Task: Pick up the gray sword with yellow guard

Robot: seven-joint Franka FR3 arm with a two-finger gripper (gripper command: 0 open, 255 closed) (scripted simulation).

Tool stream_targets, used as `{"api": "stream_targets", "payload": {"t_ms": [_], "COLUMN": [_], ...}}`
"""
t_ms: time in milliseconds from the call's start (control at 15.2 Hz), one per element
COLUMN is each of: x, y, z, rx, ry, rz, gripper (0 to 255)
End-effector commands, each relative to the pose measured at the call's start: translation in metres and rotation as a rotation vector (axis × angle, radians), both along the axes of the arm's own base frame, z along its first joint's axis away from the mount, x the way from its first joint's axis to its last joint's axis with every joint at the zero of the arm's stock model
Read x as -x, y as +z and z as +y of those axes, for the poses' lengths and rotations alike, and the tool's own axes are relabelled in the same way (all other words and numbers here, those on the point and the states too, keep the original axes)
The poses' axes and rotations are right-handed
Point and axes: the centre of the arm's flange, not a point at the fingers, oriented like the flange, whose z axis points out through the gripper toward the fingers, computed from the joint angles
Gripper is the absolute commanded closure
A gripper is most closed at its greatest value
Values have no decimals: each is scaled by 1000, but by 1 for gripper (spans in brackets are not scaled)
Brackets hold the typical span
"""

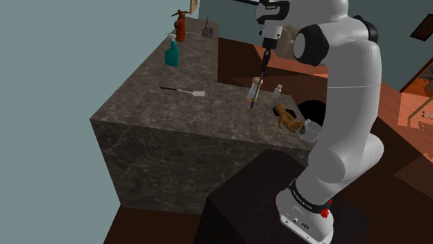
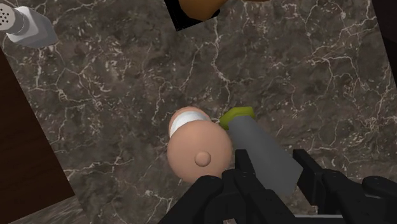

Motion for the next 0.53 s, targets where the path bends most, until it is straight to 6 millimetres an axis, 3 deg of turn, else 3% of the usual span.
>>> {"api": "stream_targets", "payload": {"t_ms": [0,264,462], "x": [0,-1,-1], "y": [0,-1,15], "z": [0,0,0], "rx": [0,0,0], "ry": [0,0,0], "rz": [0,0,0], "gripper": [255,255,255]}}
